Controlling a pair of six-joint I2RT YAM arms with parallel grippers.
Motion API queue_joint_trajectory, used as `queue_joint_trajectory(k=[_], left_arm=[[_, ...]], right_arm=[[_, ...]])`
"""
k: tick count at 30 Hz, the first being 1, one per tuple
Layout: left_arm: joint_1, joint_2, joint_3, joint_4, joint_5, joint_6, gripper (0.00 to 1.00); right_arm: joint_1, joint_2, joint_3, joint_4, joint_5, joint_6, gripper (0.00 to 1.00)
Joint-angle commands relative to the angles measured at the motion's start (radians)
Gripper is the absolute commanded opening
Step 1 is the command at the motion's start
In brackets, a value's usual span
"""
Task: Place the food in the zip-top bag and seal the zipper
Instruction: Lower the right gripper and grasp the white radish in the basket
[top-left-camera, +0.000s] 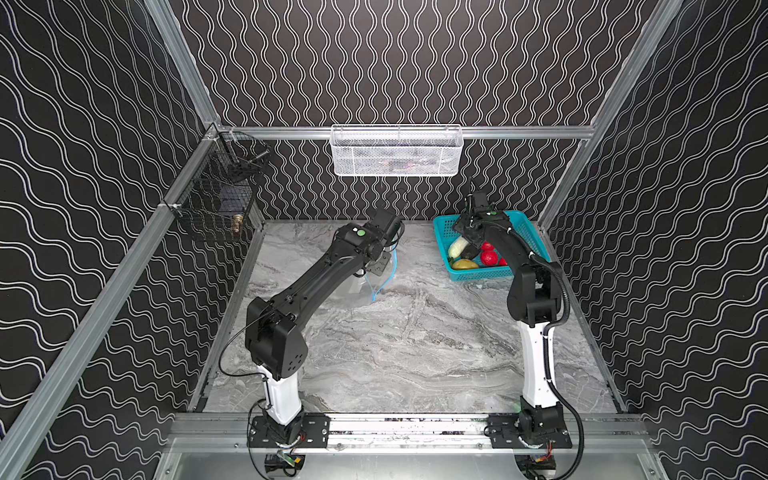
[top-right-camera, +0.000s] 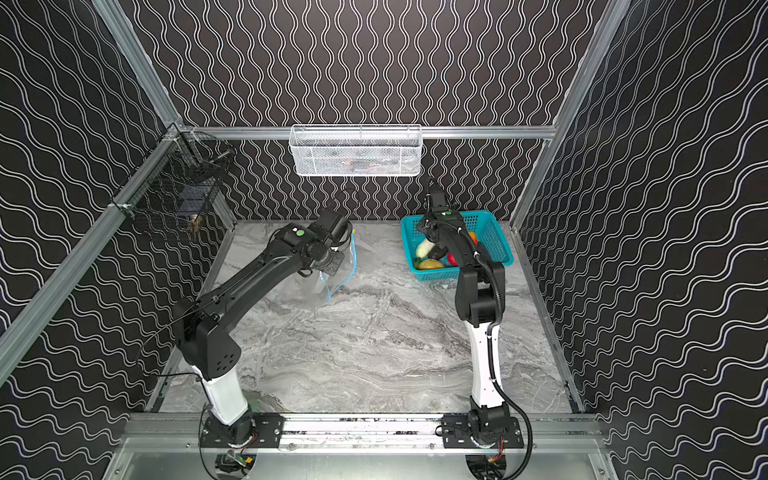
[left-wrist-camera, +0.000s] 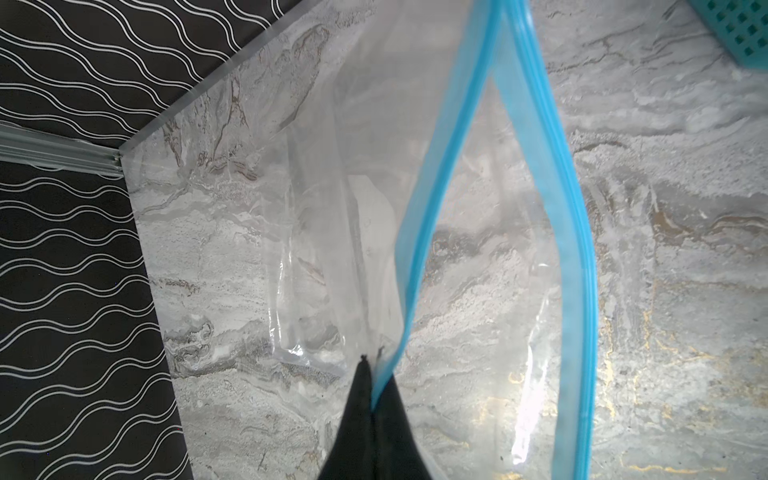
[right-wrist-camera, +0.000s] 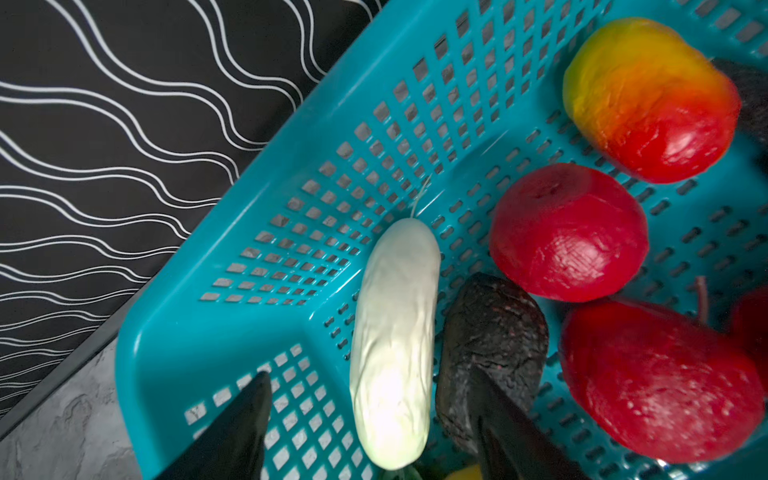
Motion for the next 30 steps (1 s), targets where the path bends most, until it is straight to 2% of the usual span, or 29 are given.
queue_joint_trajectory(k=[1,9,15,19,25,30], left_arm=[[0.000,0.001,-0.005,0.001,-0.011,0.007,0.00],[0.001,0.009,0.025,-0.017,-0.031,0.002,0.00],[0.000,0.001,0.010,-0.003,-0.059,0.006,0.00],[0.000,0.014,0.043,-0.021,-0.096,0.005,0.00],[-0.001,0.005,0.031,-0.015,-0.076,0.018,0.00],[-0.002,-0.008,0.013,-0.003,-0.080,0.021,0.00]], right_arm=[[-0.001,0.015,0.015,-0.006,0.014,-0.001,0.75],[0.000,0.098,0.126,-0.063,0.055,-0.014,0.73],[-0.001,0.110,0.105,-0.045,0.081,-0.024,0.74],[-0.003,0.130,0.114,-0.039,0.068,-0.025,0.74],[-0.015,0.160,0.116,-0.008,0.023,-0.024,0.74],[-0.026,0.174,0.118,-0.001,0.006,-0.016,0.70]])
